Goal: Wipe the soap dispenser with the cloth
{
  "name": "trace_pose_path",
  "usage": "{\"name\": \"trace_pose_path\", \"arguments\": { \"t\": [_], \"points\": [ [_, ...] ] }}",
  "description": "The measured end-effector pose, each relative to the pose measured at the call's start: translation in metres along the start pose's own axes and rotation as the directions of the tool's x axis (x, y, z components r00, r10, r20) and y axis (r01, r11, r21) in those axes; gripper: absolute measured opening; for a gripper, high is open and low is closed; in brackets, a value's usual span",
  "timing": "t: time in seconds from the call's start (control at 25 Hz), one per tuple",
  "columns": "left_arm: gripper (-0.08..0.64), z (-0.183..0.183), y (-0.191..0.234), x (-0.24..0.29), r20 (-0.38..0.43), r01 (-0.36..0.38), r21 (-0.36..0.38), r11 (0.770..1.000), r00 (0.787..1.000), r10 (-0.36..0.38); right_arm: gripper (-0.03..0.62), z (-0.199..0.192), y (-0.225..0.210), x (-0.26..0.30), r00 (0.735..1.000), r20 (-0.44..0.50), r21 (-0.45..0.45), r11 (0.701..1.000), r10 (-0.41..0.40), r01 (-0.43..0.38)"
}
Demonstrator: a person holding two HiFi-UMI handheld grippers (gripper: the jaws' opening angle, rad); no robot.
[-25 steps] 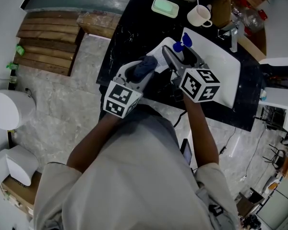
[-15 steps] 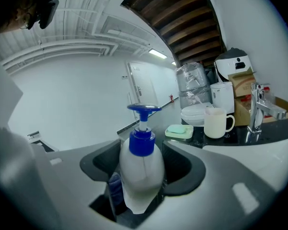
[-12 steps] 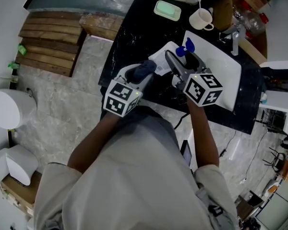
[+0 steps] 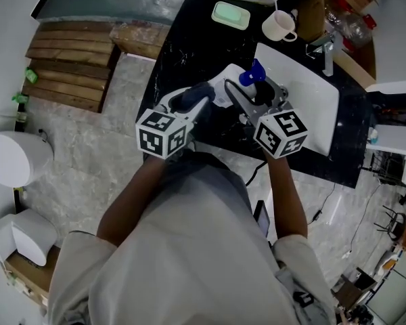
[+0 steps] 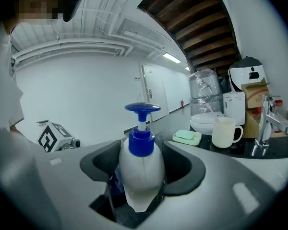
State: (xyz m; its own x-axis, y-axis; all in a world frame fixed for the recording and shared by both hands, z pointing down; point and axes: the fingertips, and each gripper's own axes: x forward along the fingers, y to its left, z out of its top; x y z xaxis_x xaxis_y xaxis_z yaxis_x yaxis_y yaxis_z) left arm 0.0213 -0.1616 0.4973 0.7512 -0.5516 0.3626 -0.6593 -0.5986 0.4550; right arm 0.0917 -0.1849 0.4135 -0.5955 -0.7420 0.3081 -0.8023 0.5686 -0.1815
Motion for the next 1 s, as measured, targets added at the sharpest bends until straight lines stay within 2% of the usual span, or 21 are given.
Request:
{"name": "trace_pose_path", "arguments": {
  "t": [0.28,0.52,1.0],
  "points": [
    [0.153,0.01,0.009,0.002,0.012,-0.005,-0.011,1.0,1.0,0.005,0.261,-0.003,0.005,0.0,0.999,-0.01,0.004,0.999,0.048,-0.048],
    [0.152,0.015,0.009,0.002,0.023,-0.006,-0.027,1.0,1.0,0.007,0.261,-0.004,0.013,0.006,0.997,-0.028,-0.027,0.997,0.073,-0.074],
    [0.152,0.028,0.01,0.001,0.067,-0.012,-0.041,0.999,0.998,0.015,0.262,-0.006,0.02,0.011,0.994,-0.04,-0.031,0.994,0.099,-0.1]
  ]
}}
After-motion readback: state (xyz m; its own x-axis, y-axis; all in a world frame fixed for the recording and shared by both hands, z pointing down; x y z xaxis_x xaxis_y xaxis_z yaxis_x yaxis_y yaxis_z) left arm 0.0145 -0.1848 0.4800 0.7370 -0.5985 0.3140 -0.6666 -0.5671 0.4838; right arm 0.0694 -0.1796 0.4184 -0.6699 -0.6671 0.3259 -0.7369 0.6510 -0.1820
